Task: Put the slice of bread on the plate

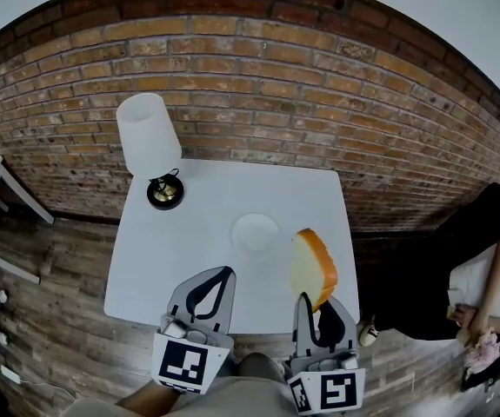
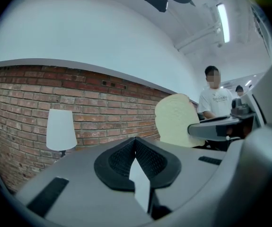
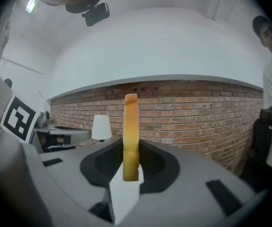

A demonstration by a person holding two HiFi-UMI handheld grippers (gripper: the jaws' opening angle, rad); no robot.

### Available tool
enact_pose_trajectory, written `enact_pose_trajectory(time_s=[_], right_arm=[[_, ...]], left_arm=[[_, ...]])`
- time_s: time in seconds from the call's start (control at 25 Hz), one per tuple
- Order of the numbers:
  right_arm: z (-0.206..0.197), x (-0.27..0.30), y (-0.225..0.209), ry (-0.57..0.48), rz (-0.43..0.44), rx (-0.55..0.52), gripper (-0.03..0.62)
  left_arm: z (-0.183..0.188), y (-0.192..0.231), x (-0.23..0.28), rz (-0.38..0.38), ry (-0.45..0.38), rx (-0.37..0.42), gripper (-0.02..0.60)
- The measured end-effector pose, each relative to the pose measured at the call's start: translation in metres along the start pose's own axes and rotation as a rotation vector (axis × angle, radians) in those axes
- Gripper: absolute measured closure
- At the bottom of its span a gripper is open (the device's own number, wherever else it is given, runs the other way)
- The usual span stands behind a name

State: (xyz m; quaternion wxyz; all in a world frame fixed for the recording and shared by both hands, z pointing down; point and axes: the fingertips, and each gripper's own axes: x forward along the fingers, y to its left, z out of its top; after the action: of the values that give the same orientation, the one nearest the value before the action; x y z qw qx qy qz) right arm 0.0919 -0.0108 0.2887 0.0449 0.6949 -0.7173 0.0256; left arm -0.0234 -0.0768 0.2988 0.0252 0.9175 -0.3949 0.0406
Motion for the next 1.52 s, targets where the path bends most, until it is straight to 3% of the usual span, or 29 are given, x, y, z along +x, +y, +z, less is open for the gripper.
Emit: enact_pose_trajectory(time_s=[1.52], right_arm=[[-0.035, 0.094, -0.024, 0.09, 0.139, 0.069, 0.497]], left_arm=[[-0.01, 0.02, 0.048, 0.078, 0.027, -0.024, 0.572]])
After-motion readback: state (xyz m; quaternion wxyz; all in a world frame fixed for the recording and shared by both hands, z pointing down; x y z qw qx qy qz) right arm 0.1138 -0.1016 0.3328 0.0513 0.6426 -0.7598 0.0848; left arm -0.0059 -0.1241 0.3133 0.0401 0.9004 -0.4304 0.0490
